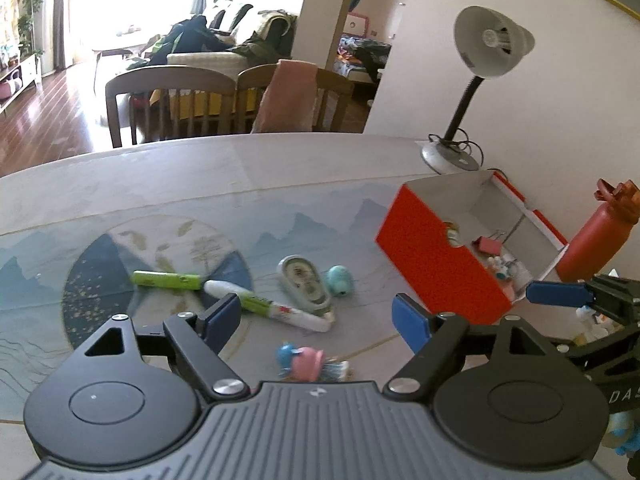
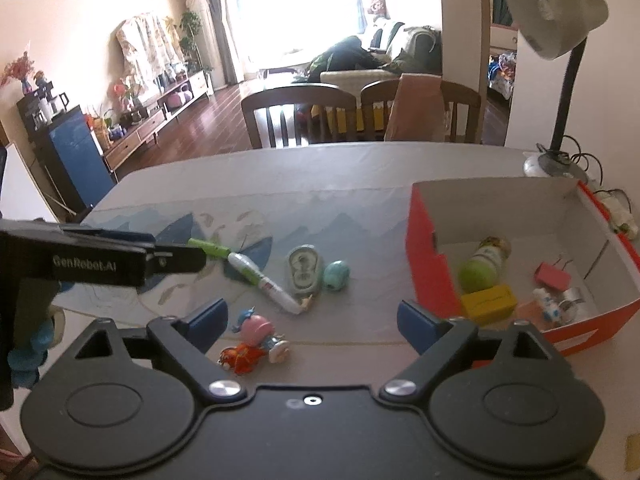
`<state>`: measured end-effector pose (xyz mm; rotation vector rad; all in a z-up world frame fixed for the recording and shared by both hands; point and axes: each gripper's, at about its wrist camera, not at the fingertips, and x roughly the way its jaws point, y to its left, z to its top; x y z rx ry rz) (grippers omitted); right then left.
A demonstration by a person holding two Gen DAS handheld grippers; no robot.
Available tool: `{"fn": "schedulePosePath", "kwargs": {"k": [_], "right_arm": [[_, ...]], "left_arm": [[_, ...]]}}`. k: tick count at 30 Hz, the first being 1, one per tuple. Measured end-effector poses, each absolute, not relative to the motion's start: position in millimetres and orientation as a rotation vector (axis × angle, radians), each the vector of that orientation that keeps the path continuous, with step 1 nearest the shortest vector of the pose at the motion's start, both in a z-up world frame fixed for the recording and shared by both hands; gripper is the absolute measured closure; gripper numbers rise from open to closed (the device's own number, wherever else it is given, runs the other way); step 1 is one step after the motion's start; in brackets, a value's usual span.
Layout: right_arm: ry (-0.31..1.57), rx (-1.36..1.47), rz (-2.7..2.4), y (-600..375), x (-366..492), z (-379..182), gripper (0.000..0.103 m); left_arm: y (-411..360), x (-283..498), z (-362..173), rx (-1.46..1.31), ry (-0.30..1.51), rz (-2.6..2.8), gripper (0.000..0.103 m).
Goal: Organize rigid objects
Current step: 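Withdraw both open tools from the box back over the mat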
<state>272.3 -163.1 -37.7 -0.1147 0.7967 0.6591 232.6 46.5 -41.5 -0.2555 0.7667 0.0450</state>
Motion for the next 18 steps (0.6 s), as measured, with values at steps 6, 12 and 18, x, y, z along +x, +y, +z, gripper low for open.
{"fn": "schedulePosePath", "kwargs": {"k": [6,12,18], "right_arm": [[0.832,-0.150,0.668,-143,266,-54,0.012],[0.864,-0.168,0.671,-135,277,-68,0.012],[0.909,-0.190,0.688,-128,296,-83,0.012]], "left_arm": [[66,230,-55,-0.264,0.769,0.051,0.017],[74,227,-74,-0.261,0.773,0.056,0.000],[77,220,-103,-0.279,0.815,0.077,0.000]]}}
